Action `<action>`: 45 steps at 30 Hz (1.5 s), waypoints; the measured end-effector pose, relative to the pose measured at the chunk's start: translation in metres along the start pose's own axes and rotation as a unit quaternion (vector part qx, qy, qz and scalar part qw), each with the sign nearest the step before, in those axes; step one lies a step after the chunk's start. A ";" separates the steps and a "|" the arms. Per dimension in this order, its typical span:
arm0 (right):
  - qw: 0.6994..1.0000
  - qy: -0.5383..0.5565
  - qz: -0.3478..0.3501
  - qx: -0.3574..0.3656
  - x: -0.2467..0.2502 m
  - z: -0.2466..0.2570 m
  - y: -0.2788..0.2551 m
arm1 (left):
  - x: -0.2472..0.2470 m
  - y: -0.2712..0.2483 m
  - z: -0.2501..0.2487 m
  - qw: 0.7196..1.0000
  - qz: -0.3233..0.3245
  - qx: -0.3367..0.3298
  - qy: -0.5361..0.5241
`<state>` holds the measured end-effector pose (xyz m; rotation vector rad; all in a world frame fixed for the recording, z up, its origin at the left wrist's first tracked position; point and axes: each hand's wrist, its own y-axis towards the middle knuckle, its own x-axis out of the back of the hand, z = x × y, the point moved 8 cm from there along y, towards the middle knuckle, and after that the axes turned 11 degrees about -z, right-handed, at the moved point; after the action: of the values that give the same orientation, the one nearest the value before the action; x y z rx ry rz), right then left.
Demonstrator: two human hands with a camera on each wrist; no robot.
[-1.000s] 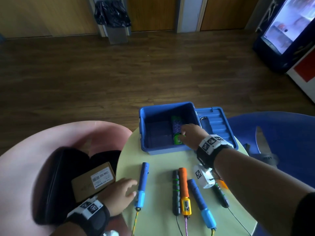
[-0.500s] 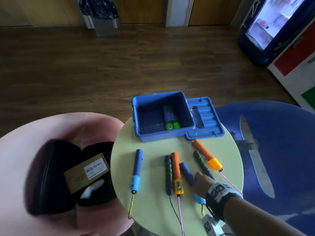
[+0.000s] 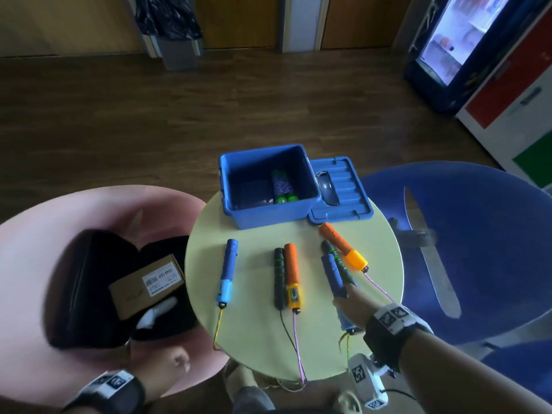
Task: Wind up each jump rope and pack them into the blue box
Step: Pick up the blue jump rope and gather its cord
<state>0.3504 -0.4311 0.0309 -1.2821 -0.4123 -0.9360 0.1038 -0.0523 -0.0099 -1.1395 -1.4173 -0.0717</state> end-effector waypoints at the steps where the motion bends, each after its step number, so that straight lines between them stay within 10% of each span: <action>1: 1.000 0.008 0.012 0.008 0.001 -0.005 -0.002 | 0.005 -0.007 -0.018 1.000 -0.017 -0.016 0.000; 9: 0.979 0.060 0.049 0.186 0.045 -0.013 -0.050 | -0.051 -0.094 -0.195 0.975 0.058 -0.141 -0.163; 16: 0.879 0.416 0.151 0.178 0.098 -0.019 -0.131 | -0.095 -0.185 -0.336 0.952 0.092 -0.233 -0.176; 23: 0.820 0.504 0.165 0.216 0.175 -0.041 -0.164 | -0.119 -0.191 -0.263 0.981 0.117 -0.140 -0.062; 28: 0.896 0.339 0.092 0.272 0.181 -0.071 -0.155 | -0.111 -0.179 -0.180 0.998 0.029 -0.045 -0.028; 32: 0.932 0.167 0.110 0.301 0.123 -0.070 -0.157 | -0.089 -0.191 -0.219 0.991 -0.018 -0.100 -0.083; 38: 0.909 0.006 0.265 0.321 0.040 -0.049 -0.178 | -0.045 -0.217 -0.311 0.967 -0.083 -0.236 -0.040; 45: 0.897 0.212 0.284 0.264 0.084 -0.047 -0.174 | -0.047 -0.224 -0.231 0.974 -0.070 -0.141 -0.161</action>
<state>0.2528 -0.5052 0.1877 -0.6095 0.0663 -0.5200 0.1146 -0.3421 0.1372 -1.3236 -1.8187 -0.2004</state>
